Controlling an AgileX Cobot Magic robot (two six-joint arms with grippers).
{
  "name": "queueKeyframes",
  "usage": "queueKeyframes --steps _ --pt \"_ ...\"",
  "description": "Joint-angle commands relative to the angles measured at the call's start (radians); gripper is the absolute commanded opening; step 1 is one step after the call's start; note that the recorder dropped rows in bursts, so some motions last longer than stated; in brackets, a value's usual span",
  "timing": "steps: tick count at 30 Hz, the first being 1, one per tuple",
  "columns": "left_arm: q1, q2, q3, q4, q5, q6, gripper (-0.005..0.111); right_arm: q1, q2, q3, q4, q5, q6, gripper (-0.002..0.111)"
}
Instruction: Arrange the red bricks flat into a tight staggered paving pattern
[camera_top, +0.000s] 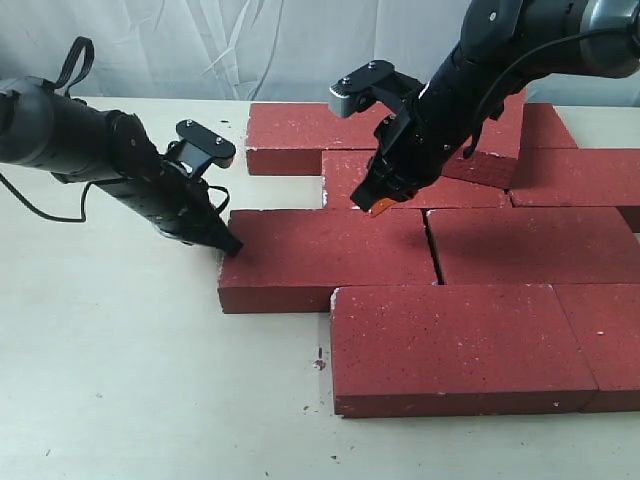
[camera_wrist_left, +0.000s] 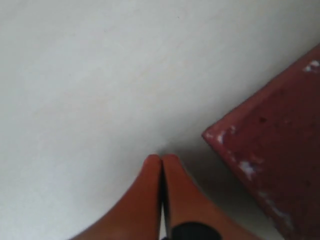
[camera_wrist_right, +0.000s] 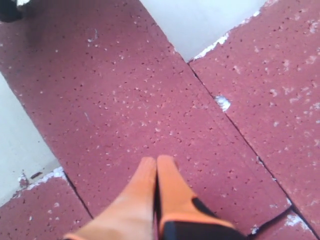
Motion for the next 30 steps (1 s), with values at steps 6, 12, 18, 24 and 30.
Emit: queueKeyframes --steps 6,12,18,24,30 --pt "0.004 -0.049 -0.003 -0.14 0.09 0.022 0.0 -0.001 0.001 -0.002 -0.018 -0.03 -0.001 -0.001" --pt "0.004 -0.049 -0.003 -0.14 0.094 0.024 0.0 -0.001 0.001 -0.002 -0.018 -0.034 -0.001 -0.001" --pt "0.0 -0.049 -0.004 -0.221 0.107 0.091 0.0 -0.001 0.001 -0.002 -0.018 -0.041 -0.001 -0.001" --pt "-0.014 -0.049 -0.004 -0.233 0.092 0.129 0.0 -0.001 0.001 -0.002 -0.018 -0.041 -0.001 -0.001" --pt "0.003 -0.049 -0.004 -0.19 0.092 0.129 0.0 -0.001 0.001 -0.002 -0.018 -0.041 -0.001 -0.001"
